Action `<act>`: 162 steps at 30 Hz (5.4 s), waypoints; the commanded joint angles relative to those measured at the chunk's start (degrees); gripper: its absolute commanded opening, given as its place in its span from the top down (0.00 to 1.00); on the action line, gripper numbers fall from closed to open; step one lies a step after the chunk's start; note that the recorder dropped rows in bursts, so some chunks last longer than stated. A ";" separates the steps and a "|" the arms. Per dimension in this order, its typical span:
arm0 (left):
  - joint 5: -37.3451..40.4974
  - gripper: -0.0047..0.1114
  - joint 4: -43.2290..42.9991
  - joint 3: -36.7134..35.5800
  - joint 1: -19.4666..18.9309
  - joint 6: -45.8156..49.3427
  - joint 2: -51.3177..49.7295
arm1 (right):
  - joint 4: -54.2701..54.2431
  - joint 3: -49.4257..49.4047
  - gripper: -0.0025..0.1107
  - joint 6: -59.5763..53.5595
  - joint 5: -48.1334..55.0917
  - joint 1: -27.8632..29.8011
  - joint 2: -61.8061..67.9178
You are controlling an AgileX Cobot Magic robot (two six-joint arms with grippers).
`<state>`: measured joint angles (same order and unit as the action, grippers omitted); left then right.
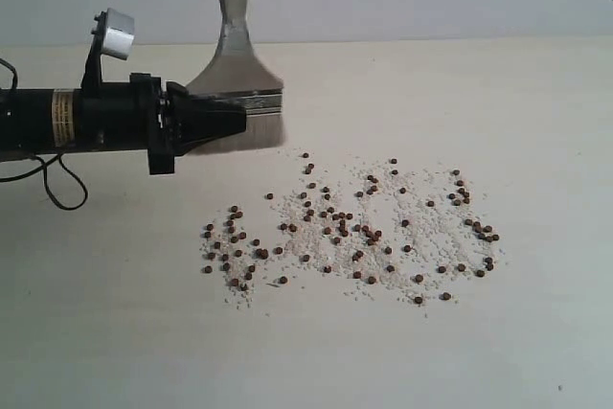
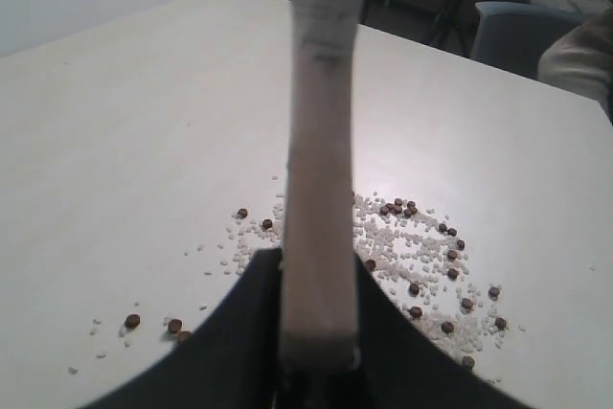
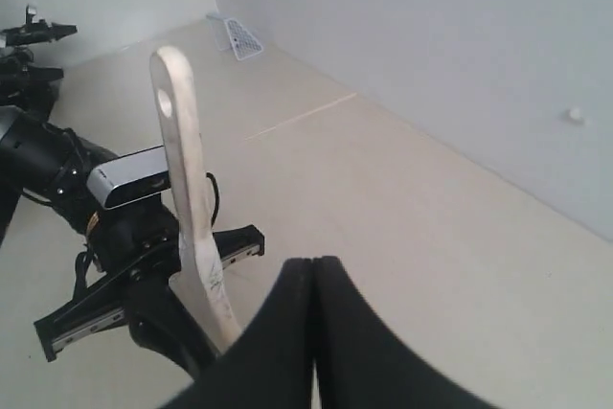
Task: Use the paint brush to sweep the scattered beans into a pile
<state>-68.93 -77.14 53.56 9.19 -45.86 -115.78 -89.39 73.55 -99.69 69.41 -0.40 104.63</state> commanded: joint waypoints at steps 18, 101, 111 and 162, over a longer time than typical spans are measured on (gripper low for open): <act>-1.03 0.96 -0.02 -0.22 0.04 0.41 0.10 | -5.67 0.50 0.70 -2.22 0.56 -6.26 3.53; -1.03 0.31 -8.67 0.57 -0.14 -16.83 0.10 | -2.37 6.86 0.98 4.32 -6.81 -13.64 4.94; -1.03 0.94 -18.12 0.04 -0.60 -30.86 0.83 | 15.78 5.63 0.98 27.30 -16.54 -8.91 -5.95; 76.74 0.96 5.96 -53.56 -5.96 -52.83 115.36 | -10.56 -48.09 0.98 12.37 -54.02 -8.91 -66.71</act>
<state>6.39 -70.51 0.19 3.30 -98.75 -0.83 -99.57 24.92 -85.78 15.53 -9.57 34.86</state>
